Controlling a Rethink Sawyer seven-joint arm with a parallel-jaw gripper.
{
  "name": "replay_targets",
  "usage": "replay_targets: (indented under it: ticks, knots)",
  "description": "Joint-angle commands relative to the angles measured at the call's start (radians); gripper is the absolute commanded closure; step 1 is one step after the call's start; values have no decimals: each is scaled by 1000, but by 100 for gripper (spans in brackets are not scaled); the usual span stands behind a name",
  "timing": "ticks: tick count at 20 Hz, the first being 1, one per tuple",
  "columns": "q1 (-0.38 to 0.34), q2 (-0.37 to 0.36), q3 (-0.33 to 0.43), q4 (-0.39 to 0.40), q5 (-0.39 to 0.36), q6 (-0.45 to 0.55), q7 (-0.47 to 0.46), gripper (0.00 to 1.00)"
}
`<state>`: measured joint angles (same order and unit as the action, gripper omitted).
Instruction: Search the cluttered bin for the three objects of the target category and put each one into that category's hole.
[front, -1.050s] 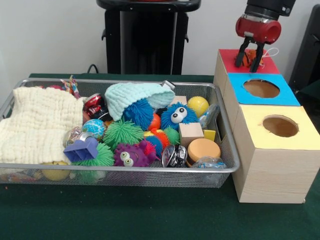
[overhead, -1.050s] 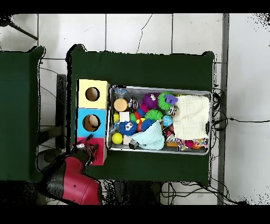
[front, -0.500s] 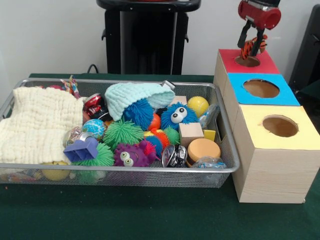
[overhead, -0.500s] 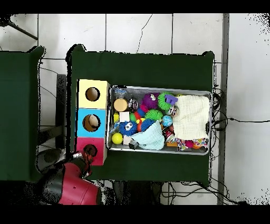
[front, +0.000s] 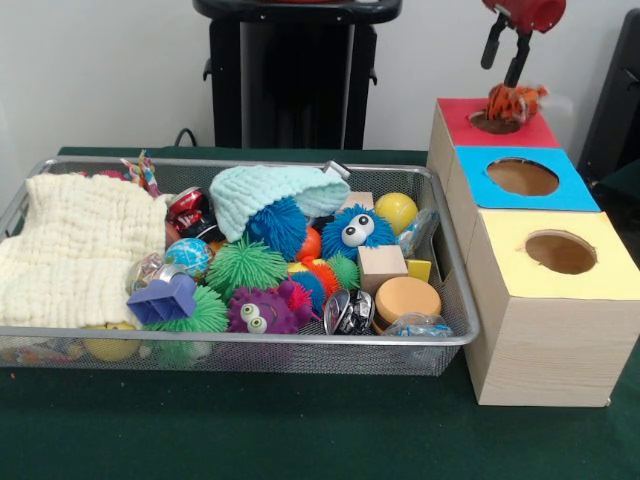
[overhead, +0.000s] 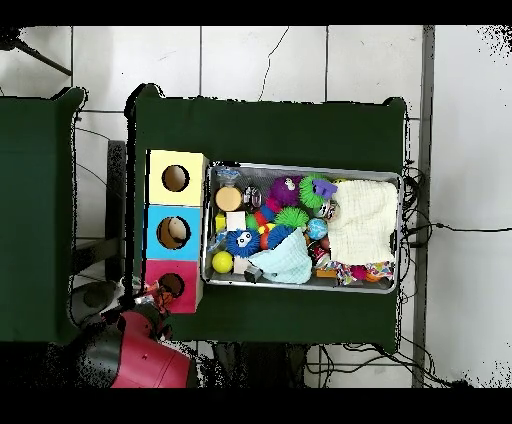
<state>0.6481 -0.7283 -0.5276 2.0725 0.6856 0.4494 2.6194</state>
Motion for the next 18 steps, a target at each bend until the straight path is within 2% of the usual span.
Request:
replay_targets:
  ticks: [1,5,18]
  knots:
    - [-12,13,47,-33,-2,-23,198,0]
    - [-27,0,65,-15,5,-42,183,0]
    - [-35,-30,51,-36,0,22,188,0]
